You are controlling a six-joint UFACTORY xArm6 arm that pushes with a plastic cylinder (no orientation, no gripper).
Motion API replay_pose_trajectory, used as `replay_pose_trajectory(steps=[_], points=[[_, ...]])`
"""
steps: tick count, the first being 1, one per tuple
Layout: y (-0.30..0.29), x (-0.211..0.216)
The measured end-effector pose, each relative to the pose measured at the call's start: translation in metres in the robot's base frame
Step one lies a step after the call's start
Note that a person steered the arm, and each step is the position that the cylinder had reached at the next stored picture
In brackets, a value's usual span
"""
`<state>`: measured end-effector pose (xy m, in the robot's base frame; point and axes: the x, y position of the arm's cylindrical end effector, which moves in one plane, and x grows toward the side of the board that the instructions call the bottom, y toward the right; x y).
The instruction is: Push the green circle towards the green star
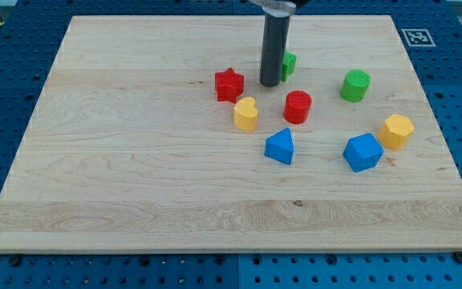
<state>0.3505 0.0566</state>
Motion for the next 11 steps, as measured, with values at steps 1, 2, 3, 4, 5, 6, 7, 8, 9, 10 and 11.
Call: replay_pose_trajectory(steps=[1, 2, 3, 4, 5, 6, 7, 8, 9, 10, 11], points=[[0.000, -0.021], [0.015, -0.028], [0.032, -0.028], [0.043, 0.004], [0.066, 0.042], [0.111, 0.074], [0.150, 0.081], [0.157, 0.061], [0.134, 0.046], [0.111, 0.034], [0.106, 0.013]])
